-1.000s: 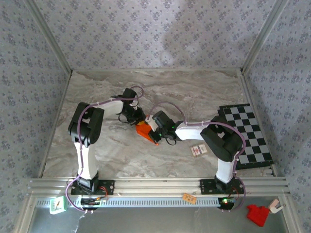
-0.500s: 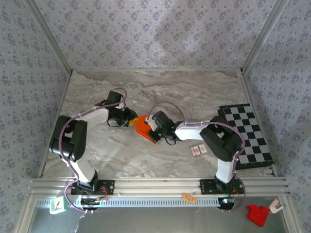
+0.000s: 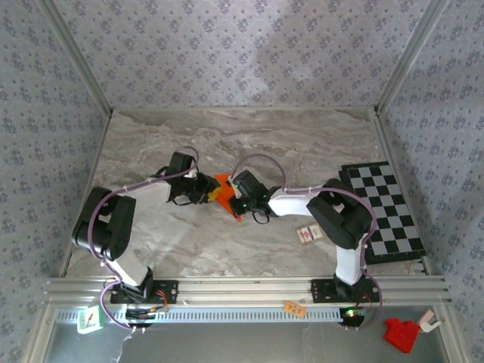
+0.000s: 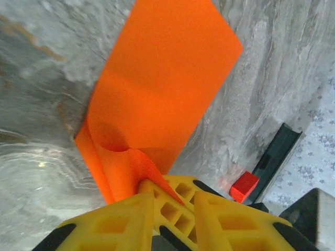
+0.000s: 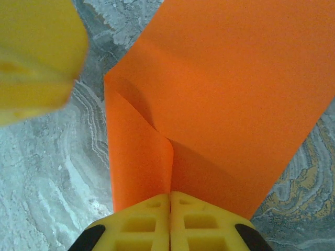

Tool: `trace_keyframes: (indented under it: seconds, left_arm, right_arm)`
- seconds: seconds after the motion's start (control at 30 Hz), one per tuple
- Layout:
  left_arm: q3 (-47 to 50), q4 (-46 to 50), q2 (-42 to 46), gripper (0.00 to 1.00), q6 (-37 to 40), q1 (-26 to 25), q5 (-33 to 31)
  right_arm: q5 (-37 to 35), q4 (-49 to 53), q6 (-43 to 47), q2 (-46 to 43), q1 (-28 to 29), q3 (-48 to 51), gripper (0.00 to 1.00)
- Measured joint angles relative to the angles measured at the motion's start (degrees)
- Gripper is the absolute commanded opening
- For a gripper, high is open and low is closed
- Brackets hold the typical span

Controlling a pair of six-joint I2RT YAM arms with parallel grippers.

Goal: Fold a paper plane with a square sheet of paper (pick it up from the middle)
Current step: Third fold the triangle at the center of the table.

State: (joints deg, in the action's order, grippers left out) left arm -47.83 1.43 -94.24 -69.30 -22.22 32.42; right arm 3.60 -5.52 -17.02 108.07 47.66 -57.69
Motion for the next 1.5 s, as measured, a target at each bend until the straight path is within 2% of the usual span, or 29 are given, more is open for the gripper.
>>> trace_keyframes:
  seconds: [0.37,1.5]
  left_arm:
    - [0.0,-2.3,-3.1,0.19,-2.7,-1.4,-0.1]
    - [0.0,0.5,-5.0,0.16,-0.6,-3.5,-4.0]
  right_arm:
    - [0.0,1.1,-0.8,0.3,0.0,-0.7,0.09]
    - [0.0,1.9,-0.8,0.7,0.0,-1.5,0.11]
